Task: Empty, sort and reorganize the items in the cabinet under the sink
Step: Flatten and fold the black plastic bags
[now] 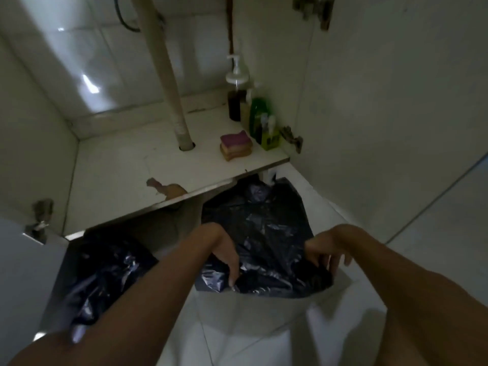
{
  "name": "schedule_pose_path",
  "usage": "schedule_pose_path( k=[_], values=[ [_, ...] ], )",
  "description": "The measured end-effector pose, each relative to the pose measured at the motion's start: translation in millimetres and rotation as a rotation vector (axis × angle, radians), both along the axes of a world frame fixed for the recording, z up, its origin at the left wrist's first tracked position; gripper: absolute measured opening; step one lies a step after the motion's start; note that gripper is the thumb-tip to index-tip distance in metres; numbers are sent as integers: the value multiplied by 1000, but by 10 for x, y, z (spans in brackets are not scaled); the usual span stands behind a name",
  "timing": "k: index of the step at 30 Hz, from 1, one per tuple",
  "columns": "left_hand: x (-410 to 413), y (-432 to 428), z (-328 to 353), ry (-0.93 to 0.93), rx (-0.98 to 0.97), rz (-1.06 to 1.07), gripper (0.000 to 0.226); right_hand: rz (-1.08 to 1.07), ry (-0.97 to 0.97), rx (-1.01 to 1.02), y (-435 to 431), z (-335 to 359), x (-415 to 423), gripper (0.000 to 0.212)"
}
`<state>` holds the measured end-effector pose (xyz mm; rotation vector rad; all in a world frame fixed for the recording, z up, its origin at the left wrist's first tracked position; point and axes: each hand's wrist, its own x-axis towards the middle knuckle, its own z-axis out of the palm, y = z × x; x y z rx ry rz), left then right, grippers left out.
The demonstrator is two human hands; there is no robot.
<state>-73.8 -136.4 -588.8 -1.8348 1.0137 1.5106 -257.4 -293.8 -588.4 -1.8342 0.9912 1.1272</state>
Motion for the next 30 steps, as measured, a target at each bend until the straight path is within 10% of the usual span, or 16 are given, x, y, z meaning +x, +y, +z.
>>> schedule_pose_path(
  k=[6,11,16,21,30],
  values=[
    [-279,320,-838,32,-28,-94,36,48,148,95,183,-1348,-241,66],
    [-304,599,-1439,71,-123,-90,50,-66,100,2,544,-1371,-410,13],
    [-227,709,-1674,274,-65,458,72,-12,15,-49,479,-1290,-446,16],
    [-38,542,-1895,-199,-864,483,46,134,-362,-459,366,-1796,-289,38],
    [-324,842,-2371,-514,-524,168,80,258,-81,-575,633,-2360,-521,95]
  ],
)
